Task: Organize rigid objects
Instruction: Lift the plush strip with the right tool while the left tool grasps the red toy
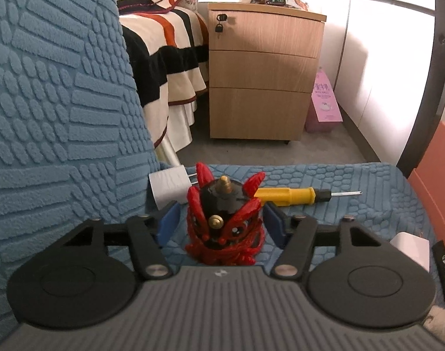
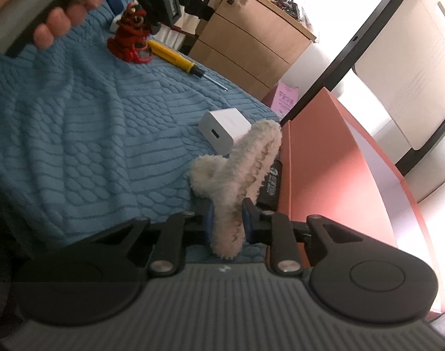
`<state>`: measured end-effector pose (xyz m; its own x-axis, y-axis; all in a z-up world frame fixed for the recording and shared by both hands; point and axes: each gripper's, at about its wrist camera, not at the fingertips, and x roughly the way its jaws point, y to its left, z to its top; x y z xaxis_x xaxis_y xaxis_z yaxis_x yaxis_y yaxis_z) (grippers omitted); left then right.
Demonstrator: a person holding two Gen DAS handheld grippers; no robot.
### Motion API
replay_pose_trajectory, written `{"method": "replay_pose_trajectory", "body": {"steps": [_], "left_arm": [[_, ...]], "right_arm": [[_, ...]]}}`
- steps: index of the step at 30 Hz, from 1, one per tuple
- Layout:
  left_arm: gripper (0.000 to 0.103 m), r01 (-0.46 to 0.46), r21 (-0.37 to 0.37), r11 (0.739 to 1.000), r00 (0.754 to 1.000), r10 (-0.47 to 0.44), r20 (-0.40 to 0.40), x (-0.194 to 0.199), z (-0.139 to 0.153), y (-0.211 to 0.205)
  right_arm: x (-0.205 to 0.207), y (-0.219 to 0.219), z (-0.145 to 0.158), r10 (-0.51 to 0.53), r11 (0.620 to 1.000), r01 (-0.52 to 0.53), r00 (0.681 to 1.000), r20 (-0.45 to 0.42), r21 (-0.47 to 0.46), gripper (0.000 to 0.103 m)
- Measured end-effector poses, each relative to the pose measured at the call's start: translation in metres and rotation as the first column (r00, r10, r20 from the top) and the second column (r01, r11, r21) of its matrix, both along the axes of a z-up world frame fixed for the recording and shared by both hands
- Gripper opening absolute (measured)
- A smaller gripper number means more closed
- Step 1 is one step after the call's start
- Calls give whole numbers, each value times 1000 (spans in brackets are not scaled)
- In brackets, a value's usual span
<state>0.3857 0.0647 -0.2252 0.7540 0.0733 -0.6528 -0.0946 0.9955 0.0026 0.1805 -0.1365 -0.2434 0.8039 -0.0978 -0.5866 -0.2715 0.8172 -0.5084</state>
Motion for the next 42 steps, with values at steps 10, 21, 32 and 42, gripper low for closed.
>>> {"method": "replay_pose_trajectory", "body": {"steps": [10,21,32,42], "left_arm": [[57,3,-48,999,1000,-3,-15,-18,10,0],[57,43,-130,991,997,-50,-55,-69,23,-6],[57,9,-165,986,996,-24,-87,-113,29,-20],[57,5,-148,989,994,-21,-106,-134,19,-29]], "right_arm": [[0,-1,25,35,989,-32,999,-18,145,20],[20,-13,51,65,899,11,985,-158,438,13],[29,-17,48,110,856,0,977,-182,518,13],[27,-39,36,78,842,68,966,-246,535,15]]}}
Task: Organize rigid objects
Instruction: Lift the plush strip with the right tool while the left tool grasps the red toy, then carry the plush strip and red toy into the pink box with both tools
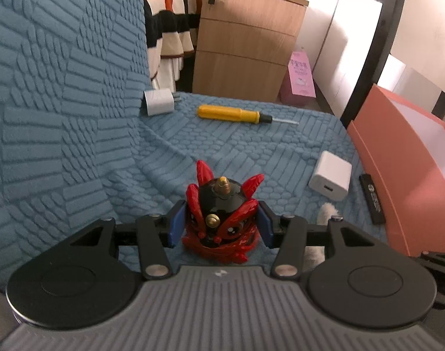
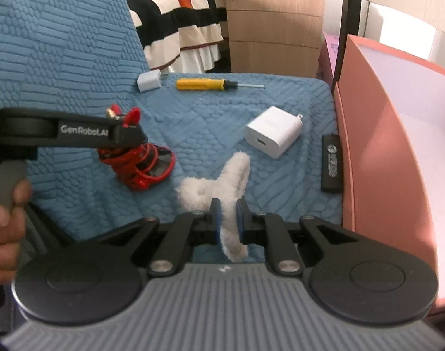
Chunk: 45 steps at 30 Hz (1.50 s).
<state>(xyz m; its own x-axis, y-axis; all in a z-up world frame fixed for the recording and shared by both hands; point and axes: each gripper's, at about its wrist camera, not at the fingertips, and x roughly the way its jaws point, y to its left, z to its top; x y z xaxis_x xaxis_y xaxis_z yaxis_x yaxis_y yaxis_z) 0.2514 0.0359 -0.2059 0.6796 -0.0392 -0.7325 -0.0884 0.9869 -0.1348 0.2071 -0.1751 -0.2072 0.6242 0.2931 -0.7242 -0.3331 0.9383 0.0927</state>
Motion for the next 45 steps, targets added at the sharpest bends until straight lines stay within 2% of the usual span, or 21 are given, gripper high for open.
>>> {"method": "replay_pose_trajectory", "body": {"steps": [4,9,12,17,22,24,32,36,40,45], "left_arm": [[57,0,7,1000,1000,0,4,-1,0,-1],[58,0,-27,1000,1000,-1,-17,-3,-1,3],[67,-22,-66,998,999,20,-41,-2,-3,8],[73,-41,-83,996,999,38,-39,-4,-3,15],[73,-27,-91,995,999,23,-43,-1,-5,14],[73,-17,-86,996,999,13,-46,0,-5,12],[73,15,-82,997,999,-19,-40,7,-8,8],[72,26,-43,999,999,-28,-42,14,-10,6],[63,17,-39,999,999,-19,-46,19,-12,6],[62,-9,-61,998,999,7,-32,19,-8,12]], "right_arm": [[-3,-4,-1,-8,1000,8,1000,-6,9,16],[-1,-3,-1,1,999,-1,1000,-7,42,40],[0,4,-1,37,999,-38,999,13,29,51],[3,16,-6,75,997,-76,997,15,12,61],[9,22,-17,51,999,-51,999,19,0,60],[10,22,-21,41,999,-41,999,7,-4,48],[7,18,-18,14,1000,-13,999,31,-15,47],[4,16,-14,5,1000,-4,1000,28,-10,47],[0,15,-8,4,1000,-3,999,32,-15,47],[-2,10,0,-20,1000,20,1000,8,-6,47]]}}
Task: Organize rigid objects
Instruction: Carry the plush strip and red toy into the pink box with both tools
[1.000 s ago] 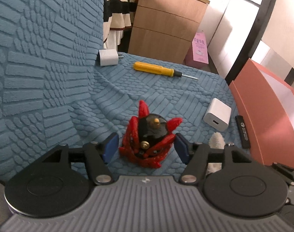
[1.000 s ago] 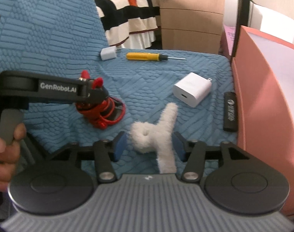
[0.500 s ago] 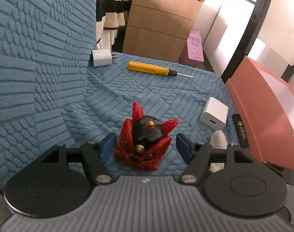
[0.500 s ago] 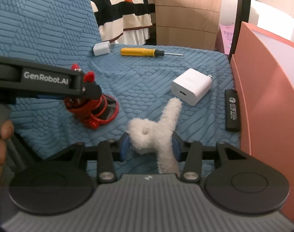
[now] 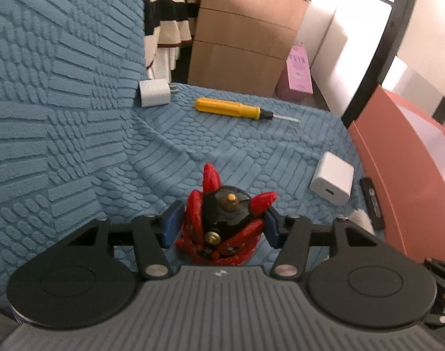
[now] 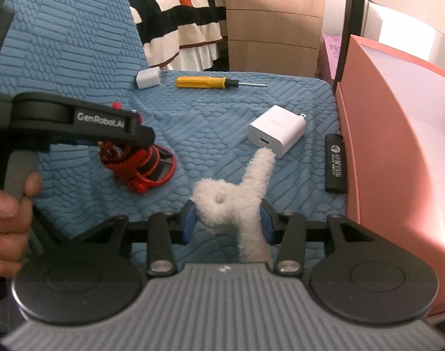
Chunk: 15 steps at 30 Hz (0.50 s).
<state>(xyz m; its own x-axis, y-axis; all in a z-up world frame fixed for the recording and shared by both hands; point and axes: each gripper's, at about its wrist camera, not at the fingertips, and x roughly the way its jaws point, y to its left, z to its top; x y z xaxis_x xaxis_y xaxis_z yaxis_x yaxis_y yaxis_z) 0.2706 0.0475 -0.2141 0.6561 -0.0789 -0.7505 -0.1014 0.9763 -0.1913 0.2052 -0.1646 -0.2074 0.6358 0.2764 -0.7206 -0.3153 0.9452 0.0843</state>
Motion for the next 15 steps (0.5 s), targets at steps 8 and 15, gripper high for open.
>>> {"method": "replay_pose_trajectory", "body": {"steps": [8,15], "left_arm": [[62,22,-38,999,999,-21,25,-10,25,2],[62,50,-79,996,997,-45,68,-33,68,-8]], "right_arm": [[-10,-6,30,-9,999,9,1000,12,33,47],[-20,-14,71,4,998,-7,999,52,55,47]]}}
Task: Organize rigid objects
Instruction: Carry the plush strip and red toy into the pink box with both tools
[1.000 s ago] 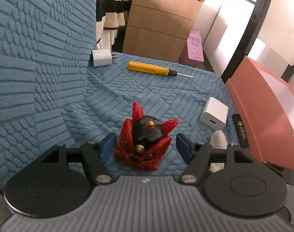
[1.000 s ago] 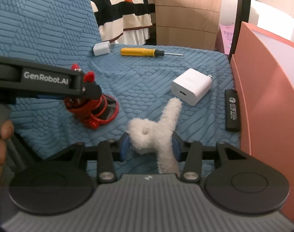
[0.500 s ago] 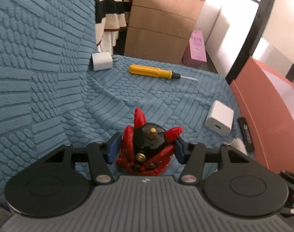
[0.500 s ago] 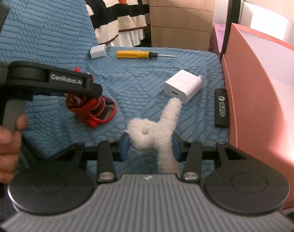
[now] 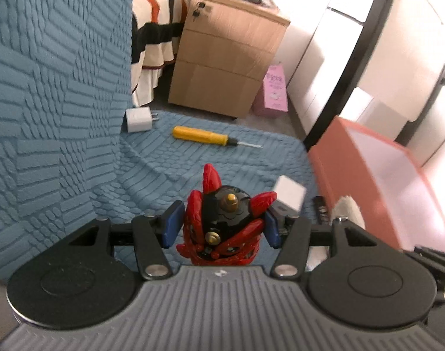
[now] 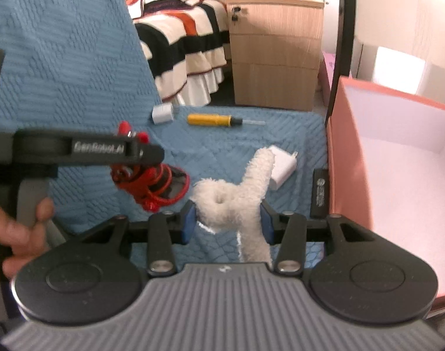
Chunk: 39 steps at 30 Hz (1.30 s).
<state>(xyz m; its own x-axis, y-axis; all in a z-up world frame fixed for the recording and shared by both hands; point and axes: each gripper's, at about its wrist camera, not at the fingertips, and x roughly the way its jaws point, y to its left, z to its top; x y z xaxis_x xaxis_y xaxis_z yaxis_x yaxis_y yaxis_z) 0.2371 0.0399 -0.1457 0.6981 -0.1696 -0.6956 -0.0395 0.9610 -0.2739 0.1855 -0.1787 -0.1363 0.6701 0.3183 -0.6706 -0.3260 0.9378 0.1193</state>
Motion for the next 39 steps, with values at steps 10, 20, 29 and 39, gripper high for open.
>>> {"method": "replay_pose_trajectory", "body": {"steps": [10,20,29,39], "left_arm": [[62,9,1,1000,999,-9,53,-22,66,-10],[62,38,-32,999,991,-33,130,-33,117,-26],[62,91,-38,995,982,-83,169,-23,140,-72],[62,206,-66,976,961,-189,202,3,157,-149]], "right_arm": [[-10,-19,65,-40,999,37,994,99,32,47],[-17,-34,103,-63,997,55,985,161,51,47],[-15,-68,114,-116,992,106,977,182,63,47],[-11,-131,128,-233,972,222,950,208,76,47]]}}
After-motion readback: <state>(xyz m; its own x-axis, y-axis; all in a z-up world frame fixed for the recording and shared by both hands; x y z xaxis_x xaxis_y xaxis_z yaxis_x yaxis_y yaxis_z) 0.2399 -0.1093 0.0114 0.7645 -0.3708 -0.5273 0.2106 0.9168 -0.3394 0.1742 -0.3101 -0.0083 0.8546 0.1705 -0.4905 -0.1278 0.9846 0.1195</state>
